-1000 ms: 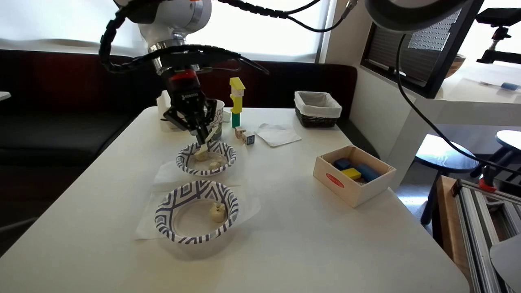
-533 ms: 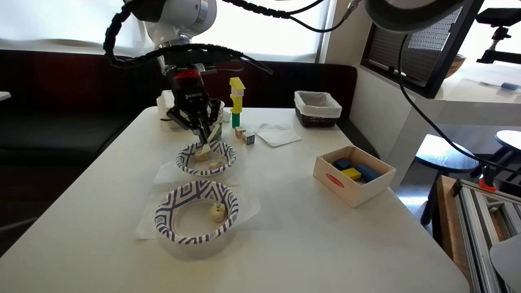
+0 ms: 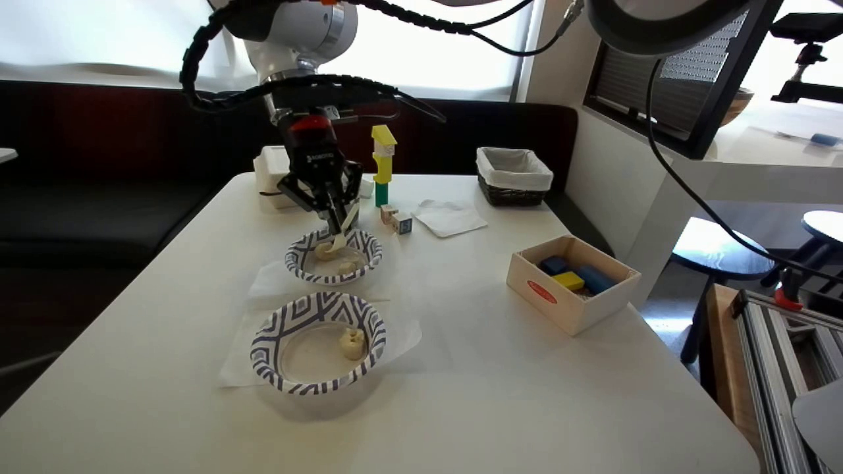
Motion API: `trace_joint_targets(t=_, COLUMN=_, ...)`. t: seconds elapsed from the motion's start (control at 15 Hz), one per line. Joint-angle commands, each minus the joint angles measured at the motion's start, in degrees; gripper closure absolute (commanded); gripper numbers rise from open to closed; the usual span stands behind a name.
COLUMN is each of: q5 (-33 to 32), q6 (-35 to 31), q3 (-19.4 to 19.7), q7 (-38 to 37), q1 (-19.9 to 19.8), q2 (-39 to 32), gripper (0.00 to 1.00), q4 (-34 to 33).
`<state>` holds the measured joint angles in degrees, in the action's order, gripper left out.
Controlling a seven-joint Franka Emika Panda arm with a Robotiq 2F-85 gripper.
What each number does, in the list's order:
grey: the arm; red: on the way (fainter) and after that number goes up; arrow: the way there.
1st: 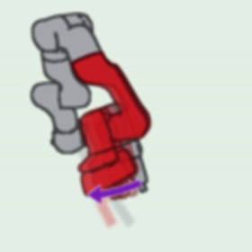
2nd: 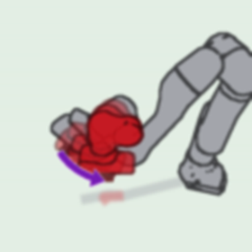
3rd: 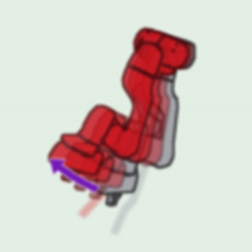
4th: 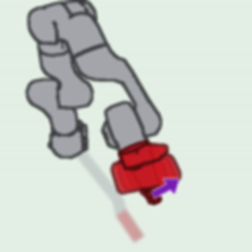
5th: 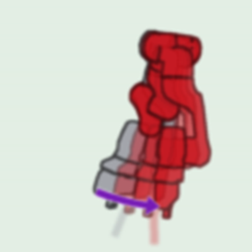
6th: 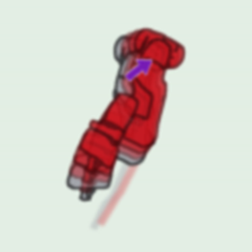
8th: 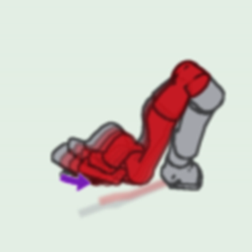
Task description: Get the fork and move one white object in the bowl to the right to the one on the left
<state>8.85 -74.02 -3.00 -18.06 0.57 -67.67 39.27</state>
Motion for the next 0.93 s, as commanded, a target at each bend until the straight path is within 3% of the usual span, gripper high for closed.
trace_joint_targets(t=0.0, q5=1.01, q6=-0.44, q3=-0.45, q7=-0.74, q1=-0.57, q2=-1.74, gripper=0.97, q4=-1.41)
trace_joint_targets(t=0.87, q5=-1.23, q6=-11.46, q3=0.85, q7=0.26, q1=0.26, q2=-2.6, gripper=0.97, q4=-0.95)
